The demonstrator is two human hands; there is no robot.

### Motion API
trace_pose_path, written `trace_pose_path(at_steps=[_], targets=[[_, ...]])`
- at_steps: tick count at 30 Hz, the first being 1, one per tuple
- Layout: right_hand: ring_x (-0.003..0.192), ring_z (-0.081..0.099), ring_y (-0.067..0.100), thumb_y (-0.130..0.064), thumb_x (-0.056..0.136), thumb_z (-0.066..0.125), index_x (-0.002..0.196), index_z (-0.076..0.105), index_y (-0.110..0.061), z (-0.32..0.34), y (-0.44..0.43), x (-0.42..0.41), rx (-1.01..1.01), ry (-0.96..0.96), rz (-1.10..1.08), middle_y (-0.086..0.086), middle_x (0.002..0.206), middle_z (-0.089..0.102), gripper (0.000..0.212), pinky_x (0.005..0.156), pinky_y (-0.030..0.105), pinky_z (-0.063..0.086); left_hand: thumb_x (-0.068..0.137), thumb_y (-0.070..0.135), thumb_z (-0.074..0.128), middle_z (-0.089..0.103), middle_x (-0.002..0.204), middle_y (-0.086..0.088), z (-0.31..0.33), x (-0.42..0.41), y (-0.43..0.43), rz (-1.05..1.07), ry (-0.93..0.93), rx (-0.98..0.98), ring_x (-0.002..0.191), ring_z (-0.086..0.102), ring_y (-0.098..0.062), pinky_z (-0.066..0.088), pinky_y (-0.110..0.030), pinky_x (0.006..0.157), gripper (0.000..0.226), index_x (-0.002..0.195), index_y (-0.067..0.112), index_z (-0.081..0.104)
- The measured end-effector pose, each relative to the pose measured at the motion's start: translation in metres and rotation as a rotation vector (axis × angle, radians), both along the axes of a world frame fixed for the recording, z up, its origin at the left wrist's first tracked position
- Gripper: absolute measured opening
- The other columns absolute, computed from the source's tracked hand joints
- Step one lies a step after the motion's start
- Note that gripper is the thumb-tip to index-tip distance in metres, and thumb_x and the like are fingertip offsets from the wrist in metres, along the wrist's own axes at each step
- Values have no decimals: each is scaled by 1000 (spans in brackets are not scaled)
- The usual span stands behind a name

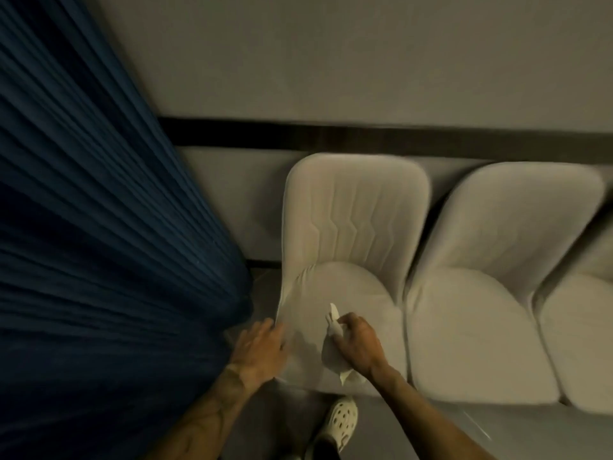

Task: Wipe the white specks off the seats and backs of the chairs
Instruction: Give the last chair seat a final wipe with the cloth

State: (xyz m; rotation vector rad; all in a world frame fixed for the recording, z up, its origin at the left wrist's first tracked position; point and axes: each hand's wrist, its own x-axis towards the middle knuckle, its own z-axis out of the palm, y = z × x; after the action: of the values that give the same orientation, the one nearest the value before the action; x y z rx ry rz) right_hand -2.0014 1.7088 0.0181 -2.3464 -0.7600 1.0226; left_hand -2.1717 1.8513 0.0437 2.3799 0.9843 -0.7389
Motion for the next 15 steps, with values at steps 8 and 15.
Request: trace_pose_path(at_steps=[8, 15], targets=[[106, 61, 21, -40, 89, 68, 114, 63, -21, 123, -97, 31, 103, -140, -141, 2, 118, 63, 32, 92, 36, 51, 109, 46, 33, 40, 158, -5, 94, 59, -70, -243, -100, 72, 141, 40, -28, 33, -41, 112, 53, 157, 22, 36], [100, 59, 17, -33, 85, 73, 115, 60, -24, 183, -213, 99, 126, -219, -260, 0, 118, 61, 34, 88, 30, 51, 107, 50, 35, 31, 165, -5, 147, 142, -166, -388, -106, 122, 148, 32, -29, 25, -43, 120, 58, 160, 24, 33]])
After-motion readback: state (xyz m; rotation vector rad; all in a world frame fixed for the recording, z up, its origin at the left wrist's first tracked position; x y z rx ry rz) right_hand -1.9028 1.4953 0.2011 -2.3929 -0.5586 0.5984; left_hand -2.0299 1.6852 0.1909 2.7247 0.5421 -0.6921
